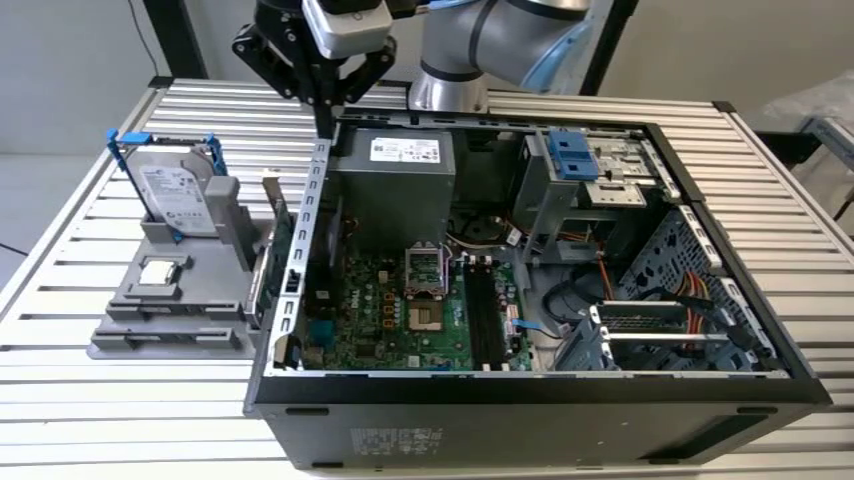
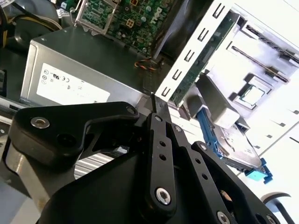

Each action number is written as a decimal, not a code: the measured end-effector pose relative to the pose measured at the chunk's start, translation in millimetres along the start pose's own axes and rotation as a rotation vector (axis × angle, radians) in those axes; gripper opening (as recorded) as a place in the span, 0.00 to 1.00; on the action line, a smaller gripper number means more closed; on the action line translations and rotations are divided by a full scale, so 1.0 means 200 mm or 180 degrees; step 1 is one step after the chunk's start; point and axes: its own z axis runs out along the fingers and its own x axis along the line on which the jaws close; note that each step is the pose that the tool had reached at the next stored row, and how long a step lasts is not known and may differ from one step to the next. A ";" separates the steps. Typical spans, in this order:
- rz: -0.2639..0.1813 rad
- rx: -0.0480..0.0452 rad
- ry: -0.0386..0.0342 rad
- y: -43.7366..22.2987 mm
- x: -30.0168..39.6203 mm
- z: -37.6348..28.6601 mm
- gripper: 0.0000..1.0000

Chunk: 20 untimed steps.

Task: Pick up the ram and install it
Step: 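Reach for the ram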

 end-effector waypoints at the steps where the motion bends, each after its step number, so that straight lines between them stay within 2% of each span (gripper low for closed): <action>1: 0.0000 0.0000 0.0000 -0.001 0.010 0.000 0.00; 20: 0.0000 0.0000 0.0000 -0.016 0.232 -0.003 0.00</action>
